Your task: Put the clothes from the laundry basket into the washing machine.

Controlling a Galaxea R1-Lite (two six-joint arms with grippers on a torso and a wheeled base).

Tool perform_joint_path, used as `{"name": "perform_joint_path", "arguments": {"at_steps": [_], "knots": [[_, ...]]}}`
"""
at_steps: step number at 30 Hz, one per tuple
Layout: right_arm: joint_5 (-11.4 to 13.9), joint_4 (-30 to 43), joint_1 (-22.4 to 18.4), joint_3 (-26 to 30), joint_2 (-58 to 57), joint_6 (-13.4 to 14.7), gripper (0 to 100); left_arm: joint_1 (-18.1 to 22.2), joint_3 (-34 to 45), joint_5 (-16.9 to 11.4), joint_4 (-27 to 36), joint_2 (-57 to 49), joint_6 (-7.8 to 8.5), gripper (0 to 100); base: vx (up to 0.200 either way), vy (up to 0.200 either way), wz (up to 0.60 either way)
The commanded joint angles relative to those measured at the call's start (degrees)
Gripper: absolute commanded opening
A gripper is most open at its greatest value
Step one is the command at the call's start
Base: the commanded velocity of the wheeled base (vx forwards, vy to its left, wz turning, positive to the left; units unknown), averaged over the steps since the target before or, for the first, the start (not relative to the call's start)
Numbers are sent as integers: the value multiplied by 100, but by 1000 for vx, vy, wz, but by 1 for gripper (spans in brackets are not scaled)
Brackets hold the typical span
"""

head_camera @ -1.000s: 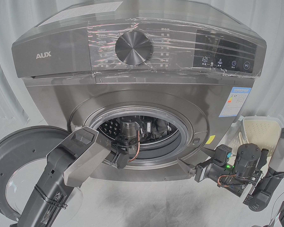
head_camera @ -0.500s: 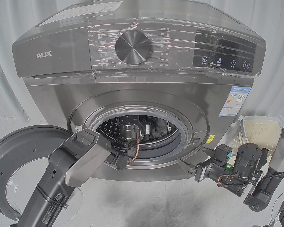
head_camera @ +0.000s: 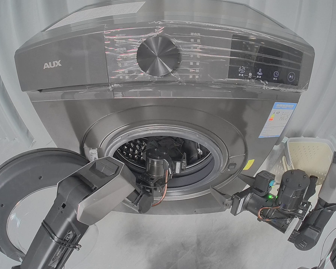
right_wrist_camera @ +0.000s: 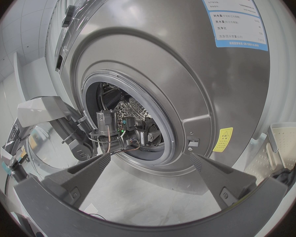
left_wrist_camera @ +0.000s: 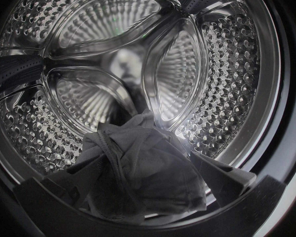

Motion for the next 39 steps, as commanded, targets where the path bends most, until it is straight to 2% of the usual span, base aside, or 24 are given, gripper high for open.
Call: {"name": "perform_joint_path", "arguments": {"at_steps": [1,15,33,37,39], "knots": [[10,-8,-20,0,-15,-7,100,-153,751,3,-215,-444,18,100,0,0,0],[72,-8,-55,18,-24,1,100,-584,2843,3,-1024,-1833,-18,100,0,0,0],[63,-8,-11,114,-287,19,100,-891,4926,-6,-1771,-3415,-79,100,0,0,0],[63,-8,-38,202,-402,1,100,-891,5277,-6,-1920,-3740,-158,100,0,0,0],[63,-8,-47,264,-534,1,100,-970,5699,-6,-2061,-4127,-316,100,0,0,0]]}}
